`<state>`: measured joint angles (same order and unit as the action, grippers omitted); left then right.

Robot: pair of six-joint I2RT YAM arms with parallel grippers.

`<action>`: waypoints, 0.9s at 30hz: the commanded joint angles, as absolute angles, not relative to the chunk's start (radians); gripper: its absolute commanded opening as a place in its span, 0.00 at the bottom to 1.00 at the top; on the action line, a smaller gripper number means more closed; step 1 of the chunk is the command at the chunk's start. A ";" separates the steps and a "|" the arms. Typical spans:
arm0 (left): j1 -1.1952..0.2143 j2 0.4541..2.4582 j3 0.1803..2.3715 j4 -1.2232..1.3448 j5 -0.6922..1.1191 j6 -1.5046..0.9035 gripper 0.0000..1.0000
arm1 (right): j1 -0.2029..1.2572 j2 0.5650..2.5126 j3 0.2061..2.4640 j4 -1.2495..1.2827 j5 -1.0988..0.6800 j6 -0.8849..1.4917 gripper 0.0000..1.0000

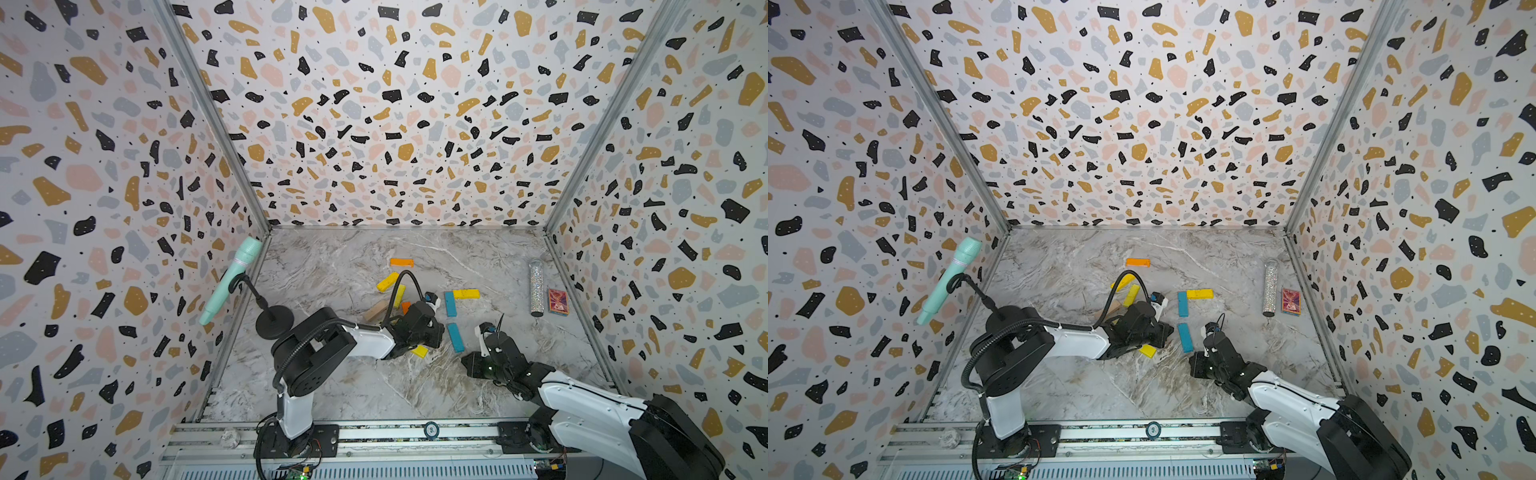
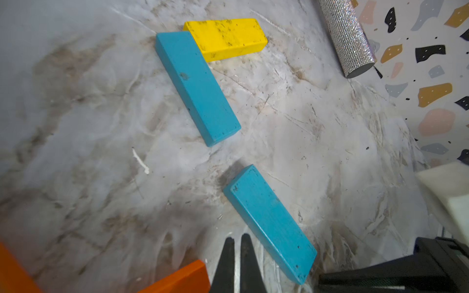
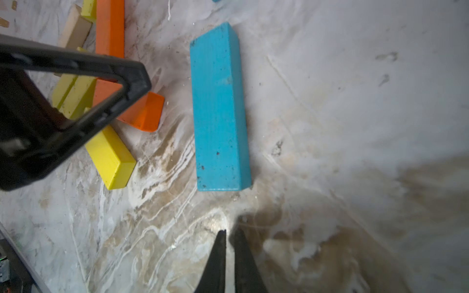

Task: Assemble the number 6 with building blocks
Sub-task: Assemble the building block at the center of the board.

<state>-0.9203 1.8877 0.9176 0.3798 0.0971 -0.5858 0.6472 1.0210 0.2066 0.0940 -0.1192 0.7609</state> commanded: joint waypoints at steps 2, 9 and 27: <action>-0.926 1.925 0.961 0.343 0.110 -0.560 0.00 | 0.637 1.048 0.196 0.134 -0.122 0.763 0.11; -0.925 1.960 0.989 0.339 0.096 -0.559 0.00 | 0.614 1.098 0.193 0.182 -0.136 0.751 0.10; -0.900 2.022 1.012 0.346 0.066 -0.566 0.00 | 0.599 1.191 0.200 0.247 -0.169 0.735 0.10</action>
<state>-0.9127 1.9942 1.0092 0.3649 0.0807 -0.5694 0.6014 1.1709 0.2066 0.3012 -0.1696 0.7513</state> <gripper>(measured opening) 0.047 0.098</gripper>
